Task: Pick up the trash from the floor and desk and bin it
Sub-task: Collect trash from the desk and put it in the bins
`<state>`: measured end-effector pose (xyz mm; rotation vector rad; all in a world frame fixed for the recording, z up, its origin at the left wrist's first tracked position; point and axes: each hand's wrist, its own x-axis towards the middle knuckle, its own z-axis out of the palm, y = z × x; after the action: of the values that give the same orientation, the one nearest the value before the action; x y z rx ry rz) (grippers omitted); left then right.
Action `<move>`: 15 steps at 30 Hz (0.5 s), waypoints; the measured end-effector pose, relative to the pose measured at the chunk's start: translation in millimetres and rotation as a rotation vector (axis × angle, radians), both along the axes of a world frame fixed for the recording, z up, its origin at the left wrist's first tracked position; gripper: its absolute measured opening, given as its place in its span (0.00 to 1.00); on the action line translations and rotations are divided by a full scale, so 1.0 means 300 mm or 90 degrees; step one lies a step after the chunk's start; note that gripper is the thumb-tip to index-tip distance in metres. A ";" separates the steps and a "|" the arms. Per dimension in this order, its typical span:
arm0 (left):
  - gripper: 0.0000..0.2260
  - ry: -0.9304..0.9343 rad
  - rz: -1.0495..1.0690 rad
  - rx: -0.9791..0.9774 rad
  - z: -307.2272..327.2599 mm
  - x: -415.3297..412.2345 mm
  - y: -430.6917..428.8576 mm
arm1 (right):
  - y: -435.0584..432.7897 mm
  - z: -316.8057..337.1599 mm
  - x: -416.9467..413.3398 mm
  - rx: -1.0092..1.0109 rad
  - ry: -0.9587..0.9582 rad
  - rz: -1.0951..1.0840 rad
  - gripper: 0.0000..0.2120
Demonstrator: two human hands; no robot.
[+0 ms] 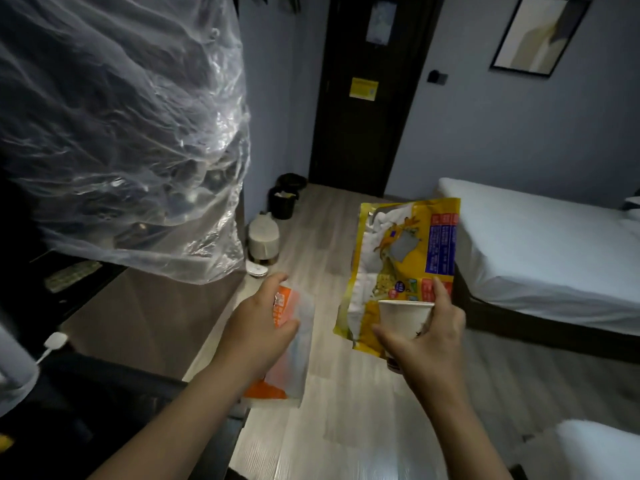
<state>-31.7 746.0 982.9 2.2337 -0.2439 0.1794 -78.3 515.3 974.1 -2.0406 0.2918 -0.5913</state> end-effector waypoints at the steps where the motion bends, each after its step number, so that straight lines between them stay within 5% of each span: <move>1: 0.28 -0.003 -0.007 0.000 -0.001 0.041 -0.015 | -0.014 -0.006 0.035 0.003 -0.004 -0.006 0.51; 15: 0.29 -0.050 -0.009 0.052 0.021 0.745 -0.404 | -0.402 0.003 0.725 0.004 -0.057 -0.034 0.51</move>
<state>191.8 624.7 989.1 2.3083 -0.3135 0.2534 139.1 394.7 975.0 -1.9991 0.2956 -0.7126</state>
